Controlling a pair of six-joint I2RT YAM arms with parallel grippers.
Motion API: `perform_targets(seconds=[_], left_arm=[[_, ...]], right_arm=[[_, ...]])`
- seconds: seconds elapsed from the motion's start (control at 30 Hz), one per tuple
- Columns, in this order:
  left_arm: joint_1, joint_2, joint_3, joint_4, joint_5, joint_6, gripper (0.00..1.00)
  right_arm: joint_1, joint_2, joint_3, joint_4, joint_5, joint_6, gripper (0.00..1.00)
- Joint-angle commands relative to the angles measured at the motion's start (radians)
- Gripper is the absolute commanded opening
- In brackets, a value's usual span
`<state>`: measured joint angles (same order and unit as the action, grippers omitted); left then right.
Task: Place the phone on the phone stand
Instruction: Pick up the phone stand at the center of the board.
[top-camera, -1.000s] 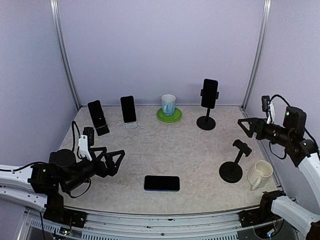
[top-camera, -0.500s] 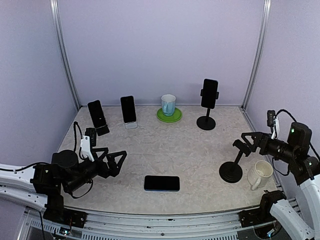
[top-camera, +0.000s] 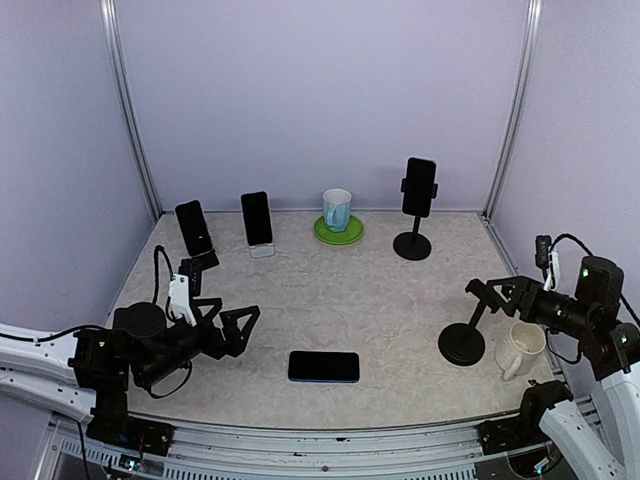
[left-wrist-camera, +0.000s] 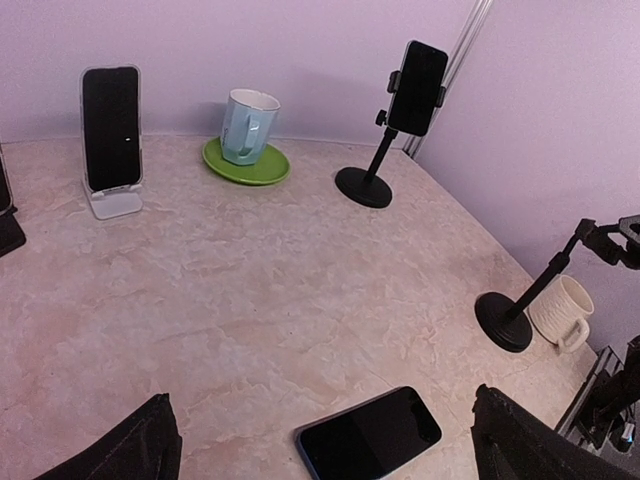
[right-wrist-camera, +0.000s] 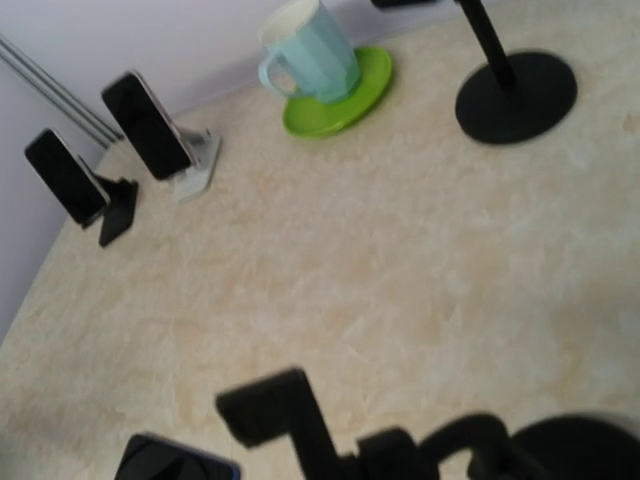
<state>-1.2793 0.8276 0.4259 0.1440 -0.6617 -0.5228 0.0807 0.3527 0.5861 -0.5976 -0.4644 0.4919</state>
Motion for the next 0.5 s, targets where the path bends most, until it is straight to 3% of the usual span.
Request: perform_targets(seconds=[0.0, 0.1, 0.47], left_arm=[[0.012, 0.006, -0.002, 0.04, 0.013, 0.015, 0.99], [0.023, 0.018, -0.002, 0.052, 0.026, 0.017, 0.99], [0.046, 0.037, -0.004, 0.065, 0.052, 0.018, 0.99]], right_arm=[[0.024, -0.01, 0.017, -0.076, 0.017, -0.004, 0.68], [0.032, -0.004, 0.011, -0.08, 0.006, -0.005, 0.67], [0.053, 0.009, -0.003, -0.098, -0.012, -0.009, 0.45]])
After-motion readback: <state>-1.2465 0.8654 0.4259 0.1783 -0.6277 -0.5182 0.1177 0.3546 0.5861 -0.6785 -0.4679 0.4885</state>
